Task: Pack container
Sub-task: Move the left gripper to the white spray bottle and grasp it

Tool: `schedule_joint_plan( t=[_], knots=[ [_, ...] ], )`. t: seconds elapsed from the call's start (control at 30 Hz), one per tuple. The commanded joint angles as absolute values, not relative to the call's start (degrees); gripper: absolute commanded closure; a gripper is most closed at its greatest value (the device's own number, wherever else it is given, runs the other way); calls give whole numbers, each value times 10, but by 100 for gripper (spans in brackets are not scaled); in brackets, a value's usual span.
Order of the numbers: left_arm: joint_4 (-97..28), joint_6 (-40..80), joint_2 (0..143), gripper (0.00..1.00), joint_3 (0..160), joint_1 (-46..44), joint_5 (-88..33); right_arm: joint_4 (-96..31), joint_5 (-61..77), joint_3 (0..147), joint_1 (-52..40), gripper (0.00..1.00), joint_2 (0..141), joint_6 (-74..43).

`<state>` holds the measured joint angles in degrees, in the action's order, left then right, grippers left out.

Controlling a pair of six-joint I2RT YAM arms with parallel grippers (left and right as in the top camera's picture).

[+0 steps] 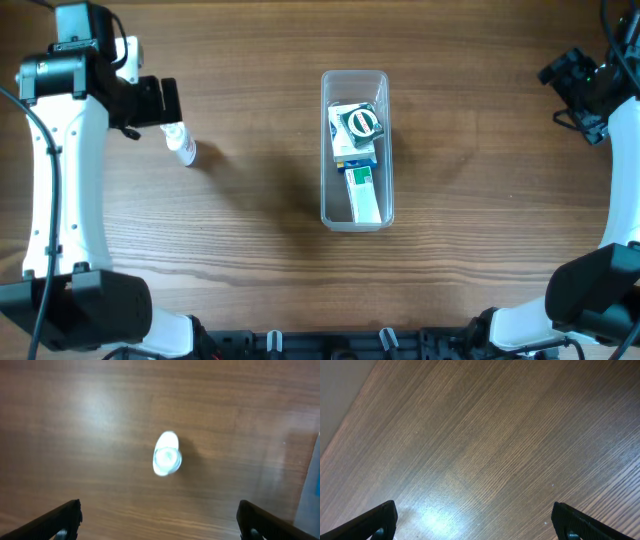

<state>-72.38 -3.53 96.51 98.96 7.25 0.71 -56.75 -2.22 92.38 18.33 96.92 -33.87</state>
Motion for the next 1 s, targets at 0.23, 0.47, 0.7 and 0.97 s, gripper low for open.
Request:
schedule_joint_plan(
  t=[0.23,0.47,0.7,0.97],
  knots=[
    [-708,-112,1101,0,985,72,-26,-566,-32,921,182,0,977,-347],
    [-711,-112,1180,0,985,73,-26,-566,-32,921,182,1,977,-346],
    [-702,-112,1183,11,985,73,-25,-566,-32,921,182,0,977,-346],
    [-701,-112,1183,33,985,73,-28,-566,-32,921,182,0,977,-347]
  ],
)
